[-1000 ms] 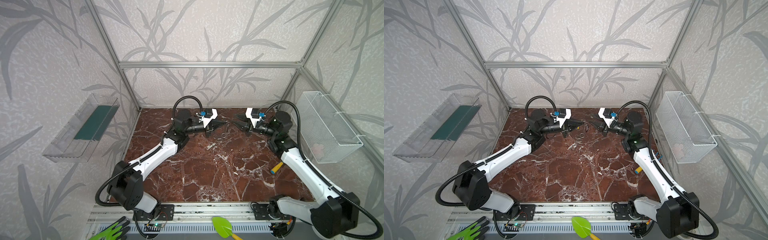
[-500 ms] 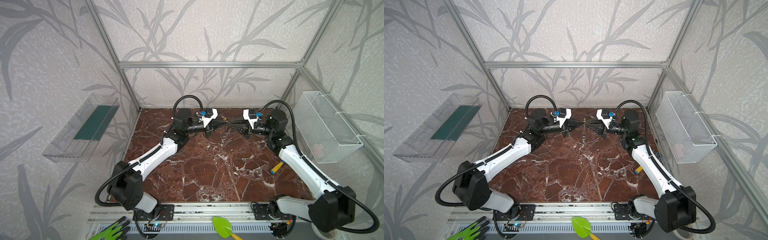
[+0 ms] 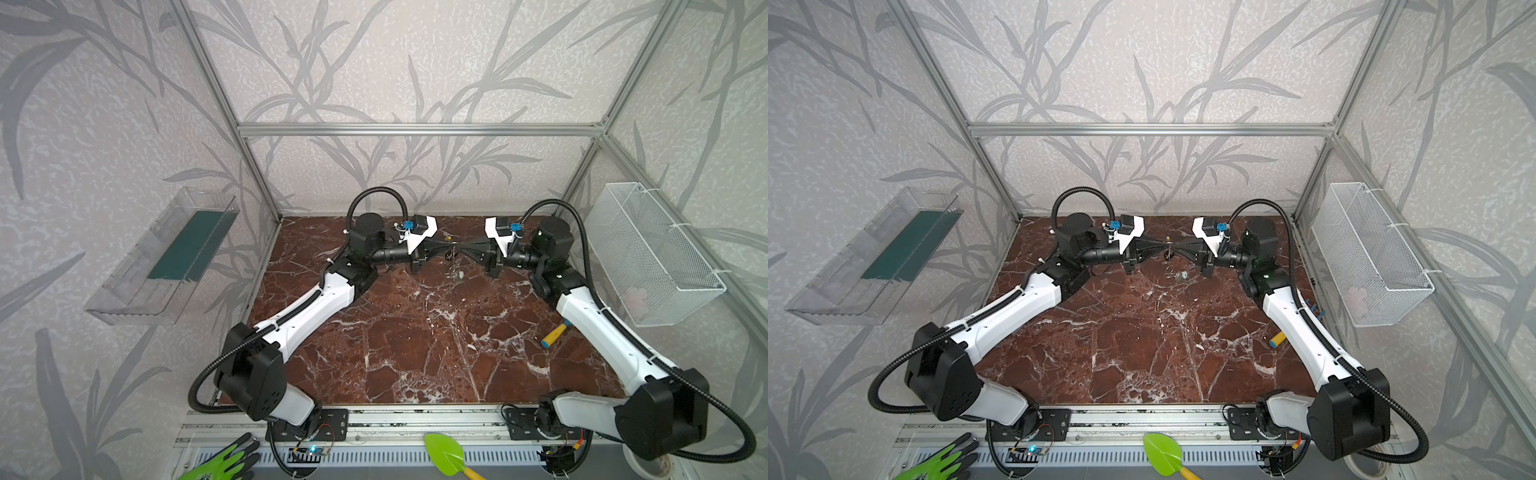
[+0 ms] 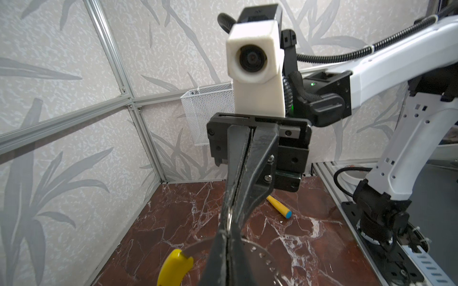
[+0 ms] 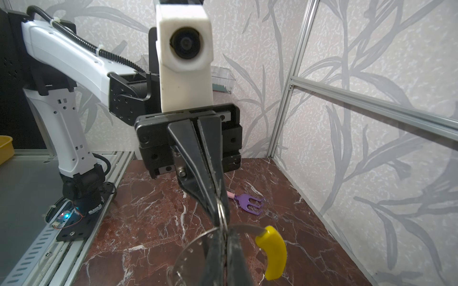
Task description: Put the keys on the keyring
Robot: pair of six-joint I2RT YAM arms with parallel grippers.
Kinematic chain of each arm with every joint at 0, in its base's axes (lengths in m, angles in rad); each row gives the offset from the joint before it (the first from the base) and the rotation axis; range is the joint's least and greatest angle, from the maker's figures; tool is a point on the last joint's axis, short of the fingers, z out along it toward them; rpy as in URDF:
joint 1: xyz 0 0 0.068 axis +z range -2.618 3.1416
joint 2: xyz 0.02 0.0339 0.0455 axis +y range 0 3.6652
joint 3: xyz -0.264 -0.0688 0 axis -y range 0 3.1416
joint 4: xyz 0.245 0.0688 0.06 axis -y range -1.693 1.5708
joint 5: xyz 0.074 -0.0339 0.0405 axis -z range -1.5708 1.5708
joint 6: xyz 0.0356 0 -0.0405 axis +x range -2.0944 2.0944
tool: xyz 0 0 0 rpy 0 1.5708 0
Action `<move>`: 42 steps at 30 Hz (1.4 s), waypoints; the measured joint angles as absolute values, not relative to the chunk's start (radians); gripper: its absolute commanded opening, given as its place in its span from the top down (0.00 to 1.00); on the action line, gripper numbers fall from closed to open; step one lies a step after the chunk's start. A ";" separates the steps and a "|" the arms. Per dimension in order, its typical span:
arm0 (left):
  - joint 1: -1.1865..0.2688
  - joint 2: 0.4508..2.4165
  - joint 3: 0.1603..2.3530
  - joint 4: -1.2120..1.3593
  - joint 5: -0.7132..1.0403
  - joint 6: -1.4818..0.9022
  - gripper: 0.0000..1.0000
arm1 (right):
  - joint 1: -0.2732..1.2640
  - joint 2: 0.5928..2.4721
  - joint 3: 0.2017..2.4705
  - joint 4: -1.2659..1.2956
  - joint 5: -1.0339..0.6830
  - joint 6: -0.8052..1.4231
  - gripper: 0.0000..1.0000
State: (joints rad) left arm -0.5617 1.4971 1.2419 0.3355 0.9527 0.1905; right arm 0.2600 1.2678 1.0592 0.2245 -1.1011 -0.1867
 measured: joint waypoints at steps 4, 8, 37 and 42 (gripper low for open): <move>-0.564 1.497 1.314 0.150 0.919 0.324 0.72 | 0.260 1.268 1.095 0.090 -1.085 -0.247 1.00; -0.569 1.497 1.386 -0.051 0.860 0.478 0.71 | 0.261 1.269 1.148 -0.075 -1.059 -0.321 1.00; -0.700 1.604 1.685 -0.663 0.532 1.004 0.79 | 0.335 1.349 1.325 -0.604 -0.878 -0.585 1.00; -0.708 1.611 1.691 -0.682 0.524 1.014 0.86 | 0.337 1.349 1.325 -0.606 -0.868 -0.595 1.00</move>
